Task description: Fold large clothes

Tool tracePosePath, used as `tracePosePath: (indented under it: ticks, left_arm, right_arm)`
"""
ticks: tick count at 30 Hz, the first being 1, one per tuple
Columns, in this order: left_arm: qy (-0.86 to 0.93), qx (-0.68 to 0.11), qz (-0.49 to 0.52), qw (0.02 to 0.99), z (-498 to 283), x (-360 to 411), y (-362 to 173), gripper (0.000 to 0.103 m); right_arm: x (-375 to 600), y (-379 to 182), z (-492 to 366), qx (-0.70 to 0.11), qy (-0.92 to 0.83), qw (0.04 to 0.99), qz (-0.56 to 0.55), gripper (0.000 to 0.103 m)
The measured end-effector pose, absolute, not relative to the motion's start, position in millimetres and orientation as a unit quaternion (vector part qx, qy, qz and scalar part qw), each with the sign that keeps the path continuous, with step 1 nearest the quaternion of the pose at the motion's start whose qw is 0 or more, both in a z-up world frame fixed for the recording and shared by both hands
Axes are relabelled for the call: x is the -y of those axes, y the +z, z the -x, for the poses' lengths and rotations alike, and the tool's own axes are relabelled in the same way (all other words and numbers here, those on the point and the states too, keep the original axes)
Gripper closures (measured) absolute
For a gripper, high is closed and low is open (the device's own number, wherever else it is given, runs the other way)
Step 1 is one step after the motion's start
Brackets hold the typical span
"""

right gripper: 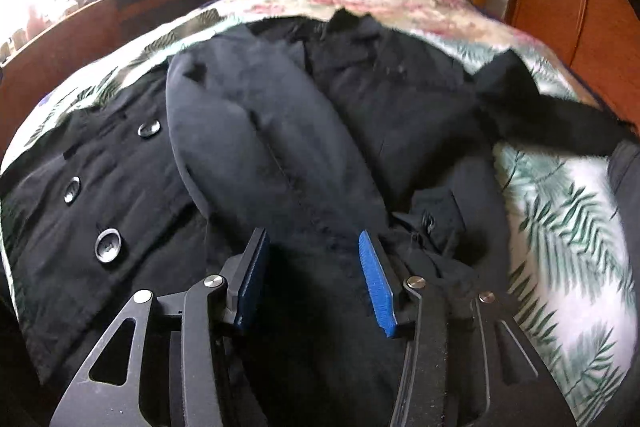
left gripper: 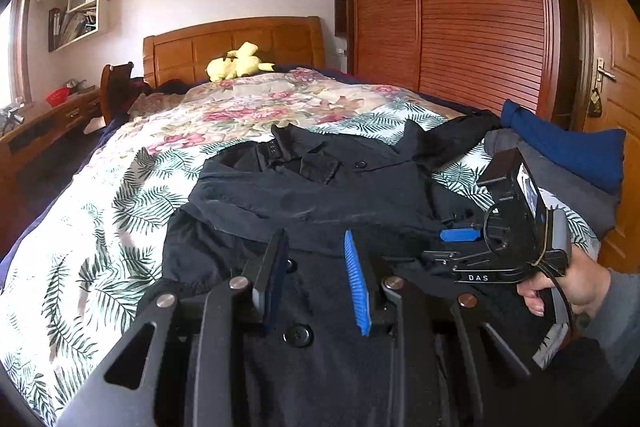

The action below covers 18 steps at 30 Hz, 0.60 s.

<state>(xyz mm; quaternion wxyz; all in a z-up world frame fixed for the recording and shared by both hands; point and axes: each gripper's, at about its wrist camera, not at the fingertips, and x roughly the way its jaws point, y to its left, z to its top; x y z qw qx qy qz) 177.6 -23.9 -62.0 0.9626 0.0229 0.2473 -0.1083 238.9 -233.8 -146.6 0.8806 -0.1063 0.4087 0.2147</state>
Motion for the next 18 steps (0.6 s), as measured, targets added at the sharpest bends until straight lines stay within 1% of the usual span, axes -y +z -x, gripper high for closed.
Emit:
tracePosePath:
  ticks: [8,13,18]
  left_arm:
    - [-0.117,-0.261,-0.009,0.958,-184.1,27.1,-66.8,0.076]
    - [-0.114,-0.257,-0.027,0.959,-185.0,40.5,-73.0,0.076]
    - [-0.120,-0.270,-0.029,0.955,-193.4,52.4,-81.6,0.076]
  right_arm:
    - [238.8,-150.9,-240.9,-0.415,0.220,0.878,0.089,0.055]
    - [238.7,-150.4,-241.4,-0.411,0.224,0.880,0.084,0.055]
    - [240.0,-150.3,-239.5,-0.407,0.224,0.882,0.084,0.055]
